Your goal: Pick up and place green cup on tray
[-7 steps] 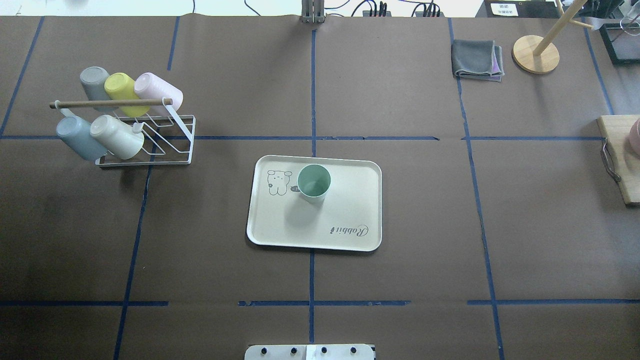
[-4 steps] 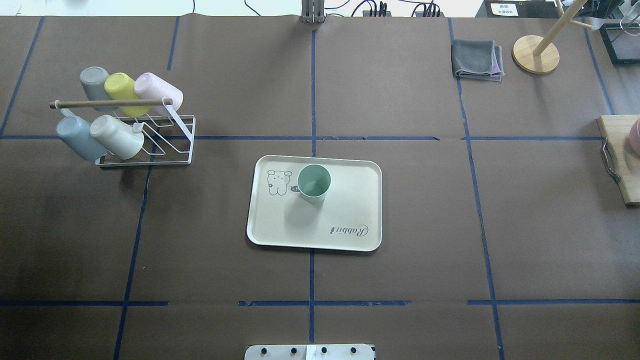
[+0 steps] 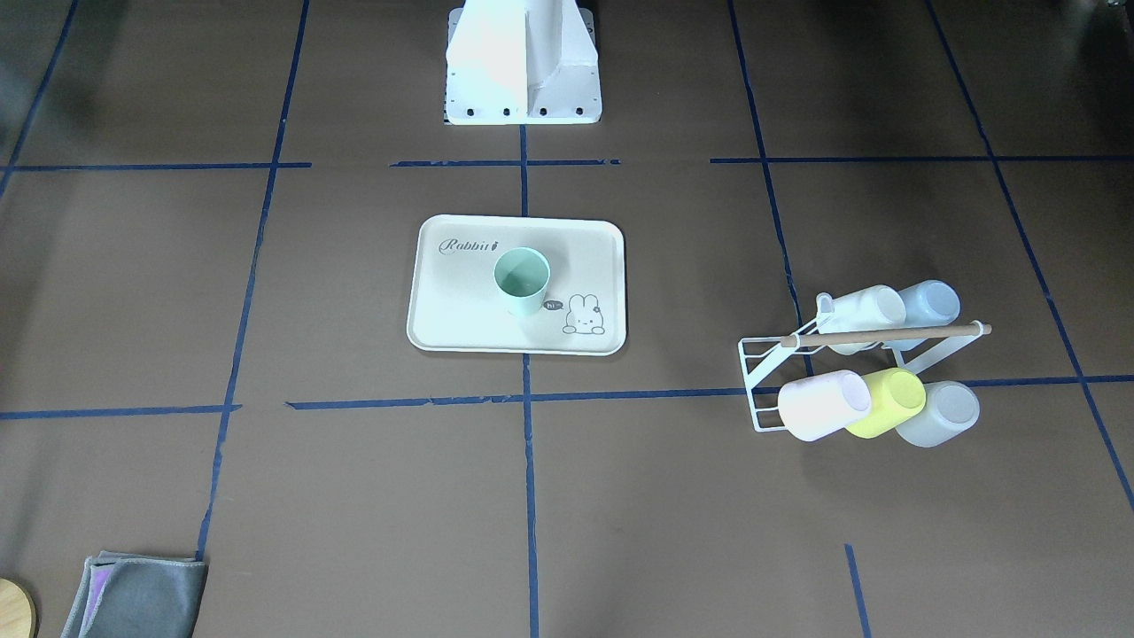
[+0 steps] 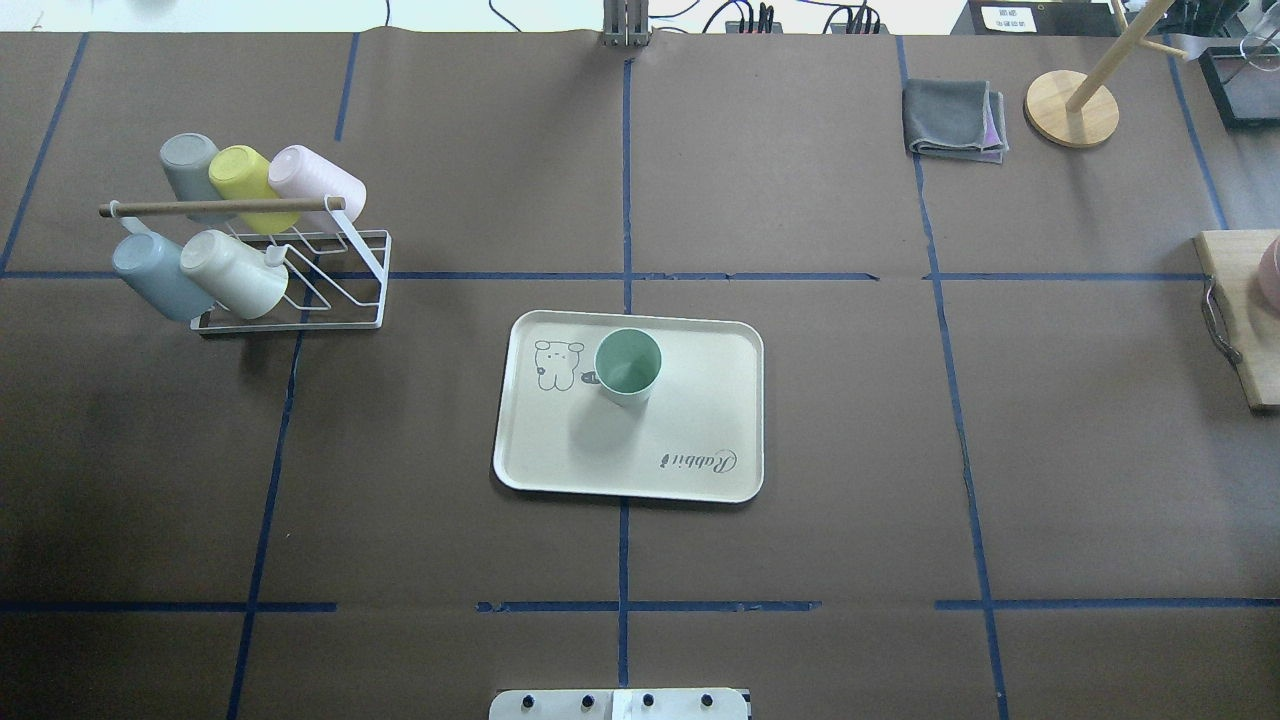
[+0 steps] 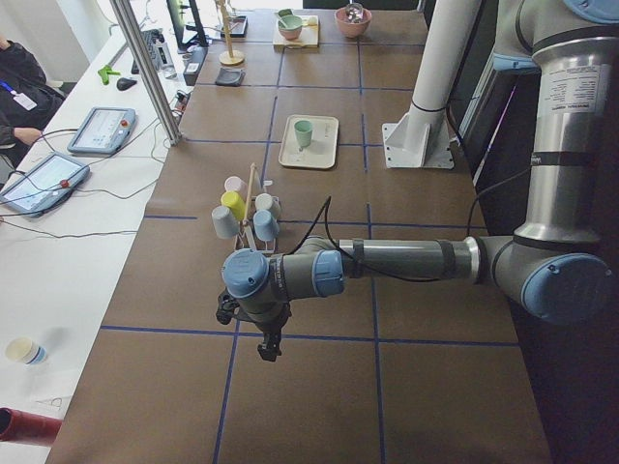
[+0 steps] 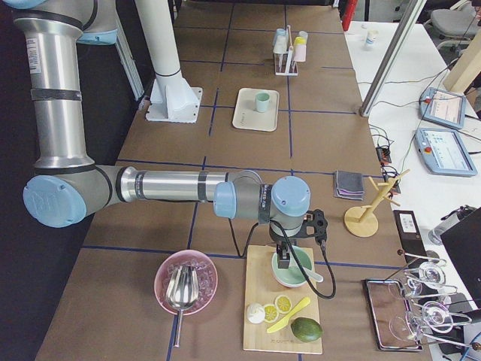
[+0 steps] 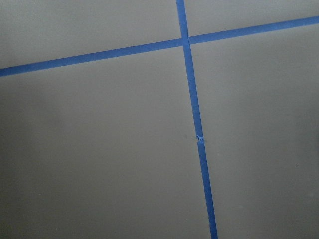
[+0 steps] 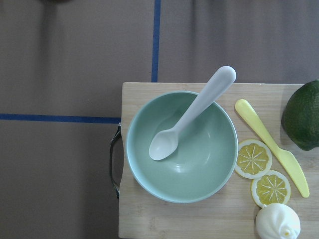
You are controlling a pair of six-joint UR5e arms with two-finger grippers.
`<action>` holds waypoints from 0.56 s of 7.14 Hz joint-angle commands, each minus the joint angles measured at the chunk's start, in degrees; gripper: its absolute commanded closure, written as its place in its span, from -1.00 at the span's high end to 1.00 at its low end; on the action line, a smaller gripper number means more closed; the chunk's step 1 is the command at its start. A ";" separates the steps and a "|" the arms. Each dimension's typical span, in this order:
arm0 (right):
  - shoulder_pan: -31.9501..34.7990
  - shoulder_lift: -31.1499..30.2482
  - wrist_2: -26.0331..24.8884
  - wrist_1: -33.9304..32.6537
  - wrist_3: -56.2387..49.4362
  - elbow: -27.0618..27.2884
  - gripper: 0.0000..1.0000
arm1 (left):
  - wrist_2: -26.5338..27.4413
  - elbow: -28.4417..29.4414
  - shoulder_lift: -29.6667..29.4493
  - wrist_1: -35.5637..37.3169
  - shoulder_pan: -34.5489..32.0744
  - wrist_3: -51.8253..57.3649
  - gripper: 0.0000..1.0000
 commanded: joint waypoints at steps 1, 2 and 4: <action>0.01 0.07 0.00 0.00 0.01 -0.09 1.00 | 0.03 -0.07 -0.03 -0.09 -0.07 -0.06 1.00; 0.01 0.07 0.00 0.00 0.01 -0.09 1.00 | 0.03 -0.07 -0.12 -0.09 -0.07 -0.06 1.00; 0.01 0.07 0.00 0.00 0.01 -0.18 1.00 | 0.03 -0.16 -0.47 0.00 -0.07 -0.49 1.00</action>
